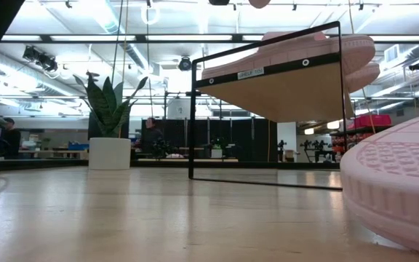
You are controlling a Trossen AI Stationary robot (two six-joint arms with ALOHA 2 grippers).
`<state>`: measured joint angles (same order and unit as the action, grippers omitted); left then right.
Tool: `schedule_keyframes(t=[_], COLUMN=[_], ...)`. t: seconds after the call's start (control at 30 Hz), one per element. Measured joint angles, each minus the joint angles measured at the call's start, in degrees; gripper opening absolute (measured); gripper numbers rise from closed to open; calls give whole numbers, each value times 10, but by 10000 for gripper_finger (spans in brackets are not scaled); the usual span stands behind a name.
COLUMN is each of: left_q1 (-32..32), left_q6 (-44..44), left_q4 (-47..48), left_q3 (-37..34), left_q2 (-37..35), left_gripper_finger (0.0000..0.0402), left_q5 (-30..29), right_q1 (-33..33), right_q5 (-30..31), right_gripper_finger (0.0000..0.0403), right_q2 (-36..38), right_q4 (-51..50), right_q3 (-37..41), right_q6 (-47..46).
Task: Pick and place slides into the shelf
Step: Put the pink slide on the shelf
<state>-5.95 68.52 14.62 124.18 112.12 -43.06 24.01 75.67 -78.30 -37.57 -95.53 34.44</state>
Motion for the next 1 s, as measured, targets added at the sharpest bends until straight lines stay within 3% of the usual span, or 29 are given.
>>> schedule_keyframes(t=[0.43,1.0], left_q1=[4,2], left_q6=[-6,-12], left_q4=[3,-6], left_q3=[0,0], left_q2=[7,7], left_gripper_finger=[12,12], left_q5=[5,4], right_q1=[-31,-31], right_q5=[-68,-39], right_gripper_finger=[284,129], right_q2=[0,1], right_q4=[-6,-4], right_q3=[0,0], right_q6=[2,0])
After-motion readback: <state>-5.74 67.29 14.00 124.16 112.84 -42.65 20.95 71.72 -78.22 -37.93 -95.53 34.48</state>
